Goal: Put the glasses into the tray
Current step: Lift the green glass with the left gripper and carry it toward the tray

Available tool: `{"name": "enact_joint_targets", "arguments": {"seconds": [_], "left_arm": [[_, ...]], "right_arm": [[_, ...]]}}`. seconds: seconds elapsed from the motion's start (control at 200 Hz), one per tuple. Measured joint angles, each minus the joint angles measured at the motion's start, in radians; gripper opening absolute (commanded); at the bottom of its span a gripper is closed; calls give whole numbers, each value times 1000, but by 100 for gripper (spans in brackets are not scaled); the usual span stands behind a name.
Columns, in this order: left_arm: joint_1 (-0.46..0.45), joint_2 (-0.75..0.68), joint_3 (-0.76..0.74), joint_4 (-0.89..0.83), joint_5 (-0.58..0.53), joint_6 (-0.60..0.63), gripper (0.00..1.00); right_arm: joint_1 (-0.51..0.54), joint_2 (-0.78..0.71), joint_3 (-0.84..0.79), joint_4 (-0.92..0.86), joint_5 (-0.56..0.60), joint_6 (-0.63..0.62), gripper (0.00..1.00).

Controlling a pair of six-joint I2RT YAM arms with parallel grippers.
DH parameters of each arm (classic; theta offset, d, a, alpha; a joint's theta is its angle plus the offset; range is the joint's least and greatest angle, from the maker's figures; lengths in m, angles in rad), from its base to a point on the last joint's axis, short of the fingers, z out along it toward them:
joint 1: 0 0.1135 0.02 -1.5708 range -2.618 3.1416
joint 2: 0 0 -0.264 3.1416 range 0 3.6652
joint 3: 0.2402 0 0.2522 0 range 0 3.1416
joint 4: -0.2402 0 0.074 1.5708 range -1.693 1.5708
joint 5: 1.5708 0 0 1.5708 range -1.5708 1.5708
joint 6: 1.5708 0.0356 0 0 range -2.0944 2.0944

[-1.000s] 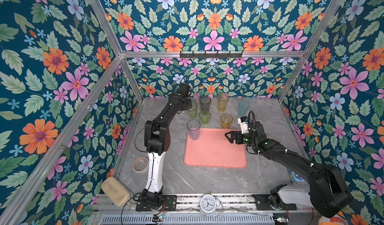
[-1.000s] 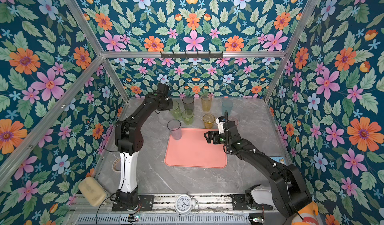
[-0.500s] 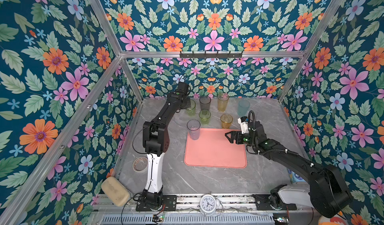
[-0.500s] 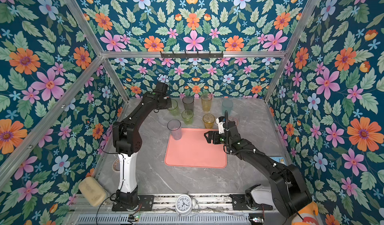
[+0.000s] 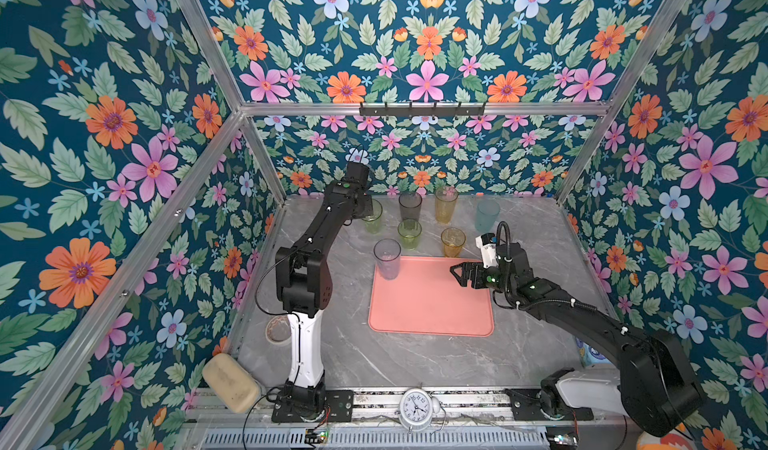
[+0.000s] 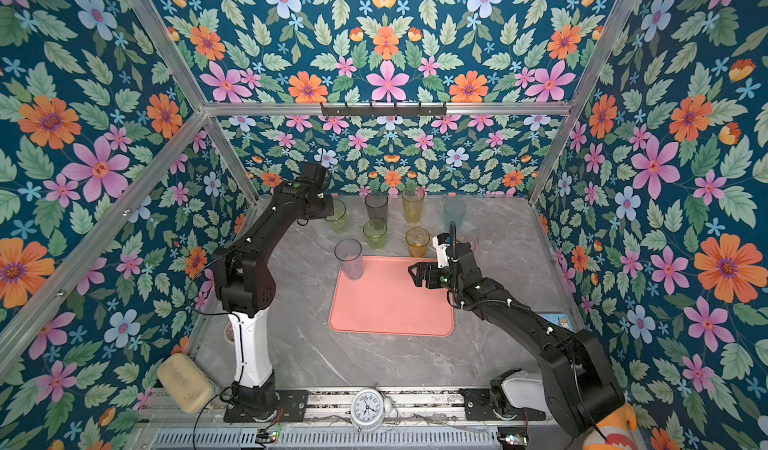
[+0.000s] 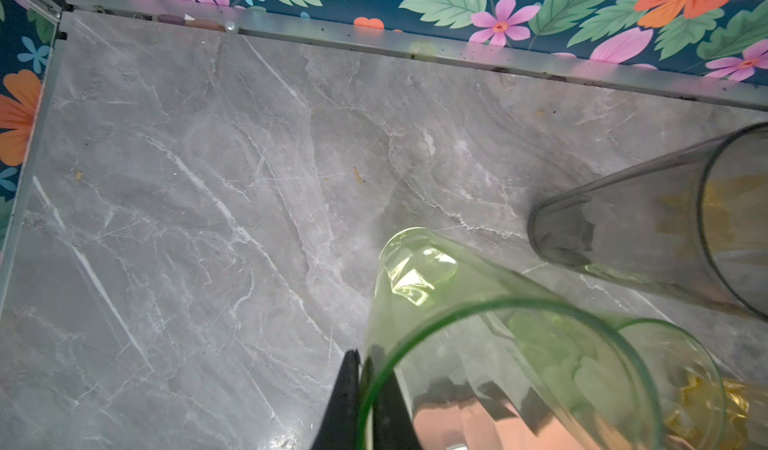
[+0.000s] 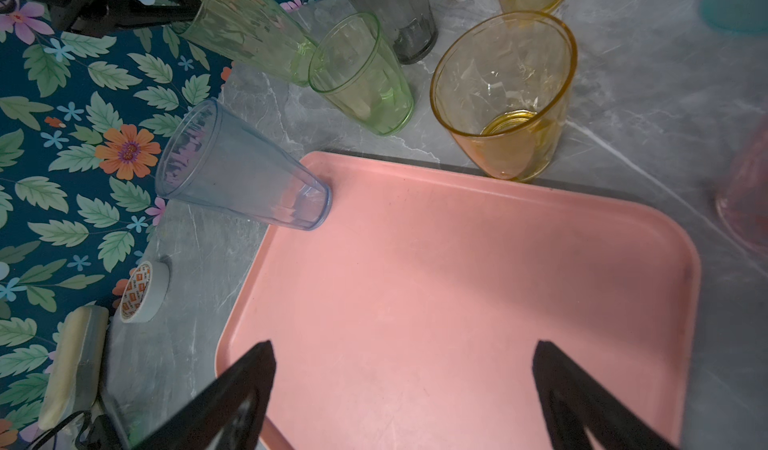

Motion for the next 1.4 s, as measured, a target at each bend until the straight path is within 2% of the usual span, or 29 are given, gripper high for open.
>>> {"name": "enact_joint_targets", "arguments": {"seconds": [0.325,0.825,1.4], "left_arm": [[16,-106,-78,-61,-6,4,0],[16,-366,-306,-154,-51,7,0],[14,-623,-553,-173,-9,-30,0]], "right_arm": [[0,7,0,2,0,-3,98],[0,6,0,0,1,-16,98],[0,5,0,0,0,-17,98]]}}
